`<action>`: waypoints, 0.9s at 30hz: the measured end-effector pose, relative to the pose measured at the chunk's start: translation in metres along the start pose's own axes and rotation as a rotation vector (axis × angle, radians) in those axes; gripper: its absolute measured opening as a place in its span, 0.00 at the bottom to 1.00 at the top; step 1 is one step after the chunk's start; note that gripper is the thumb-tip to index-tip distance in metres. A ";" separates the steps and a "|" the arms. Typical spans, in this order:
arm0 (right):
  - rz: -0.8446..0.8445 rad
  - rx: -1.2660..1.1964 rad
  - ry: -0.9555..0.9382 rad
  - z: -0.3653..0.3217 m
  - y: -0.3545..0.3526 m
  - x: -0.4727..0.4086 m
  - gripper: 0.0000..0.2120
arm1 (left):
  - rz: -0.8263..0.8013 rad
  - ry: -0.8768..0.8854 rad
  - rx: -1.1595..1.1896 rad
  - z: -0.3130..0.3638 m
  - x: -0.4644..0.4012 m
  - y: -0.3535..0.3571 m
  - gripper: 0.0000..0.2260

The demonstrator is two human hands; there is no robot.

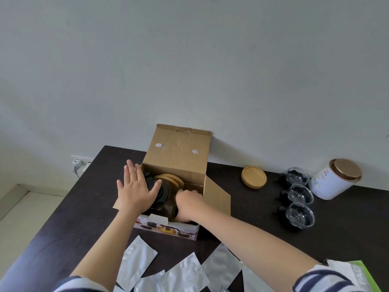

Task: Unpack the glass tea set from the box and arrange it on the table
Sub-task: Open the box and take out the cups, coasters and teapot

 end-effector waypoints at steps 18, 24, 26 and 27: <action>0.454 -0.618 0.224 0.135 -0.002 0.121 0.37 | -0.011 0.007 0.021 0.000 0.002 -0.003 0.42; 0.483 -0.689 0.525 0.219 0.086 0.160 0.44 | -0.015 0.010 0.028 -0.001 0.002 -0.002 0.42; 0.517 -0.696 0.622 0.240 0.104 0.171 0.42 | -0.020 0.010 0.027 -0.001 0.001 -0.002 0.42; 0.537 -0.698 0.662 0.249 0.110 0.176 0.42 | -0.021 0.010 0.027 -0.001 0.001 -0.002 0.42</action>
Point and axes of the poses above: each hand's wrist, its own x-axis away from the middle knuckle, its own y-axis out of the palm, z = x × y, the point moved 2 cm from there along -x, towards the middle knuckle, and after that the axes turned 9 degrees about -z, right-handed, at the moved point
